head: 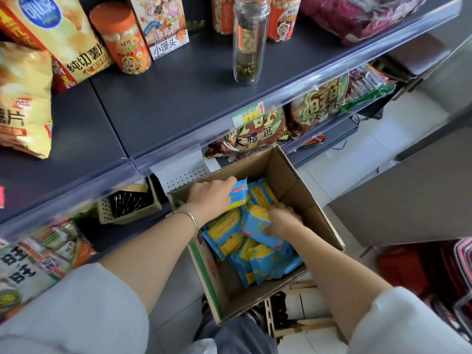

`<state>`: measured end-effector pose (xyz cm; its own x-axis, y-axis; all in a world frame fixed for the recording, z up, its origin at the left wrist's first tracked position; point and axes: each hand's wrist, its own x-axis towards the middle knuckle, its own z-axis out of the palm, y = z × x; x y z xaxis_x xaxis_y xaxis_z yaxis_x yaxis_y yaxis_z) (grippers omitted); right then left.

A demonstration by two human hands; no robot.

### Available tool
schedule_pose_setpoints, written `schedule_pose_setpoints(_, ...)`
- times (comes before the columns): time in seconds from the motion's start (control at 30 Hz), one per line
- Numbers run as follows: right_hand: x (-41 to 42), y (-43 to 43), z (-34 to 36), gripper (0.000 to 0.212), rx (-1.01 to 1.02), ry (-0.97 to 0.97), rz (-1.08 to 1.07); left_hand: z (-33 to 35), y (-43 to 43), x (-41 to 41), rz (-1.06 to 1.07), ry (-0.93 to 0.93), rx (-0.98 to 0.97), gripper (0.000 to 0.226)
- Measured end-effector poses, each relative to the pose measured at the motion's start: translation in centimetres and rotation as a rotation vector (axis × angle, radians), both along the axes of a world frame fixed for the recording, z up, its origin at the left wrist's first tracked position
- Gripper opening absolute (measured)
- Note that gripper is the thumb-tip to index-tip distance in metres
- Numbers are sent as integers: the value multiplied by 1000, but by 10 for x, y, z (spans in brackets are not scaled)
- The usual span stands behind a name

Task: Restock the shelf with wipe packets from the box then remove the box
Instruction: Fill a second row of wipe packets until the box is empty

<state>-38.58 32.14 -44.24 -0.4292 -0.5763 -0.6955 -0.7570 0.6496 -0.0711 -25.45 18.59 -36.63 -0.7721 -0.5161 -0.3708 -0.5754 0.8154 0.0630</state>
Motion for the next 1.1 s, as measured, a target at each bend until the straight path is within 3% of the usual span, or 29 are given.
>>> schedule_pose_setpoints(0.1, 0, -4, 17, 42, -63, -27, 24, 15, 2, 0, -10, -14, -1, 27)
schedule_pose_setpoints(0.27, -7, -10, 64, 36, -158, -57, -15, 65, 2, -4, 29, -1, -23, 29)
schedule_pose_setpoints(0.4, -16, -18, 109, 12, -302, -128, -44, 110, 2, 0, 93, 60, -74, 33)
schedule_pose_setpoints(0.47, -17, -22, 130, 15, -375, -150, -54, 130, 0, 7, 126, 101, -106, 37)
schedule_pose_setpoints(0.57, -15, -25, 163, 40, -484, -183, -132, 162, -3, 21, 173, 175, -144, 35)
schedule_pose_setpoints(0.7, -3, -28, 202, 47, -650, -216, -252, 204, -6, 42, 213, 259, -195, 30)
schedule_pose_setpoints(0.93, 37, -33, 256, 26, -840, -216, -343, 262, -5, 96, 228, 349, -282, 36)
schedule_pose_setpoints(1.1, 95, -35, 284, 11, -1106, -318, -404, 289, -13, 162, 249, 504, -288, 32)
